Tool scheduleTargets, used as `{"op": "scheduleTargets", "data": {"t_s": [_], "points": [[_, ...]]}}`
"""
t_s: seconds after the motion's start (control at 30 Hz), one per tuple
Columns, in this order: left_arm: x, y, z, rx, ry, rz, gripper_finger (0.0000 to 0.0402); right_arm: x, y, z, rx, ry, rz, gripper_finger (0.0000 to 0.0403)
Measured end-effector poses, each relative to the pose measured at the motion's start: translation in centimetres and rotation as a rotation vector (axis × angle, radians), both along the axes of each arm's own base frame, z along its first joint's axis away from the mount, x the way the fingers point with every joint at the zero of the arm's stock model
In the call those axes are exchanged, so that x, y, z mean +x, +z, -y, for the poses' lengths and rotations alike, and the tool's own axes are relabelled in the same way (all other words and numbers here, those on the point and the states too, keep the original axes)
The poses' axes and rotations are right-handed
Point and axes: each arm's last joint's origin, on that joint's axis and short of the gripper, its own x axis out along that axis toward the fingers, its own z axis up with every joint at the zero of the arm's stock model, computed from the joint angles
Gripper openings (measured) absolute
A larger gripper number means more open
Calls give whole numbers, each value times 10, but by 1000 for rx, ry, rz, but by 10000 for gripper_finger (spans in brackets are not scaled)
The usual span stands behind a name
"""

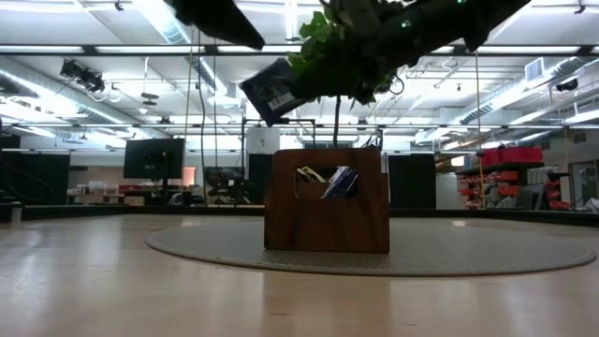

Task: Pick & Place Tea
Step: Put the purple tea bag into the bottom compartment of the bottom section wooden organizer

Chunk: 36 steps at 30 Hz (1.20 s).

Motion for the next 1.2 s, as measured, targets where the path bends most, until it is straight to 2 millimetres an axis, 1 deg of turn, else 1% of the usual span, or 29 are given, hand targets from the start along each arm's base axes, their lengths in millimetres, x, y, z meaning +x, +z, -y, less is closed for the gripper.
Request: {"op": "scheduleTargets", "data": {"t_s": [0.1,0.17,0.3,0.47,0.53,0.73,0.83,0.93,1.2], "points": [[-6,9,0,-99,-44,44,158,-6,3,-10,-69,16,10,1],[-7,11,1,-160,-73,54,165,-11,6,-15,-98,19,36,1],[-9,16,4,-234,-85,87,166,-26,9,-24,-127,53,132,1],[-7,19,6,-288,-126,126,161,-44,7,-28,-152,86,243,0],[-7,19,5,-289,-124,124,161,-45,7,-28,-148,90,255,0],[-6,21,4,-279,-95,154,159,-46,2,-31,-150,130,215,0],[-6,21,3,-270,-65,161,158,-47,3,-35,-166,154,222,0],[-5,21,-1,-306,-54,166,158,-47,4,-35,-165,154,242,0],[-1,21,-11,-421,-136,152,158,-44,3,-23,-166,137,229,0]]}}
